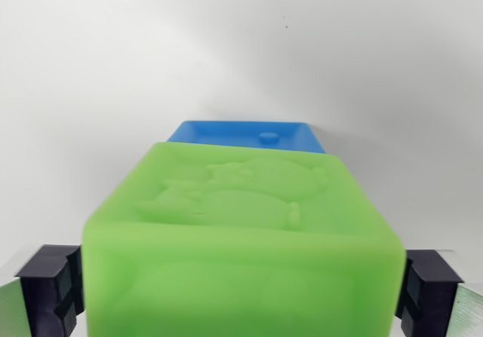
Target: Stack cube
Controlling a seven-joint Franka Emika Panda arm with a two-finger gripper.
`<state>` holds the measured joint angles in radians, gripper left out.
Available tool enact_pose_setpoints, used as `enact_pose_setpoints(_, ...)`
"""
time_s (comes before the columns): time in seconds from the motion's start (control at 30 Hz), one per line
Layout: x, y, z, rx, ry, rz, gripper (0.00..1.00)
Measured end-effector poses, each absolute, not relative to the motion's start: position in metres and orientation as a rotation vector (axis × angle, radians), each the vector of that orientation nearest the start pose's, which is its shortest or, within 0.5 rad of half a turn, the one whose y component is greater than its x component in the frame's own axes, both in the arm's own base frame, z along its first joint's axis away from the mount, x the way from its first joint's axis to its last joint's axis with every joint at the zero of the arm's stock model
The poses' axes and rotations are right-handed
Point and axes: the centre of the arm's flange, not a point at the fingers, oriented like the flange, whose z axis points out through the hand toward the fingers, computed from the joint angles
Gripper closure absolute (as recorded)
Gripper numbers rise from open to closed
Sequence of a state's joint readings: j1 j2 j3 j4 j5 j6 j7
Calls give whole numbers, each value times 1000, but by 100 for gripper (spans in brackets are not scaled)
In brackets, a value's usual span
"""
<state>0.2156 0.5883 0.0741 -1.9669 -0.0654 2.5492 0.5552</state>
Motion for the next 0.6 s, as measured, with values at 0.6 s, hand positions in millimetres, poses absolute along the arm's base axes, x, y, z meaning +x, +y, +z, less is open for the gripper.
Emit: enact_pose_setpoints(0.6, 588, 175, 186, -3120, 350, 2, 0)
